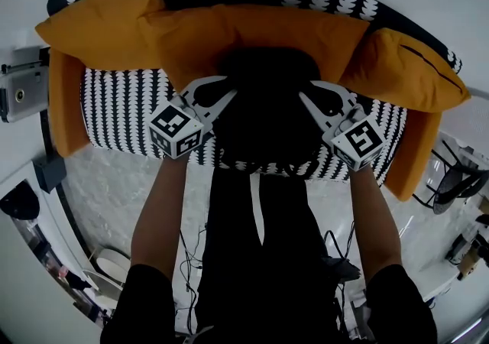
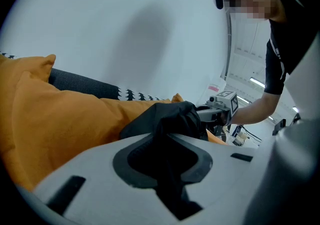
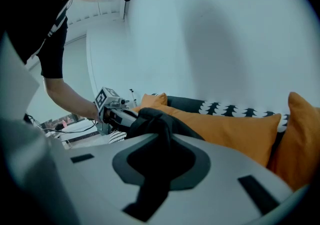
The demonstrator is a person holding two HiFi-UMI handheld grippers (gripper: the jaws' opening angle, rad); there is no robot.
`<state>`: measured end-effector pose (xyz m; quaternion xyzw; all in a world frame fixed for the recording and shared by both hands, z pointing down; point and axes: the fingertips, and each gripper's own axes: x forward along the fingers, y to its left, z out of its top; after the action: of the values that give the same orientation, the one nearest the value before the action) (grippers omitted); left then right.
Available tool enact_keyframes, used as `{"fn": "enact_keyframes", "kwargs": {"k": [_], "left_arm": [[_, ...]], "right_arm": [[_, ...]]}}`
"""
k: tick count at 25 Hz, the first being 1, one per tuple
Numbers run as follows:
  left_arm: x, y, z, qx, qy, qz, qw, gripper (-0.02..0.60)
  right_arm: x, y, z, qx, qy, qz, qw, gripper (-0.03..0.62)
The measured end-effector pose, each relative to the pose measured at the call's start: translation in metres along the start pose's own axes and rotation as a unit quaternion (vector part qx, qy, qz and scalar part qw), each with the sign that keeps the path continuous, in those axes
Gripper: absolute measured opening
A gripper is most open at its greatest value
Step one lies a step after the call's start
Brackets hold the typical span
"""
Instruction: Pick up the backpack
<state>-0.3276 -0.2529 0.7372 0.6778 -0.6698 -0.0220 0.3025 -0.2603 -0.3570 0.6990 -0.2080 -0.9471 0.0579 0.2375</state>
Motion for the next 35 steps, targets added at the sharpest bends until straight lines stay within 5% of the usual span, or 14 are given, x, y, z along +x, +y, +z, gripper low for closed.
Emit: {"fn": "enact_keyframes", "kwargs": {"k": [35], "left_arm": [[-0.033, -0.053, -0.008, -0.042, 0.000, -0.005, 0.9991, 0.052]], "right_arm": [[-0.039, 0.049, -0.001, 0.048, 0.001, -0.003, 0.999, 0.038]]}}
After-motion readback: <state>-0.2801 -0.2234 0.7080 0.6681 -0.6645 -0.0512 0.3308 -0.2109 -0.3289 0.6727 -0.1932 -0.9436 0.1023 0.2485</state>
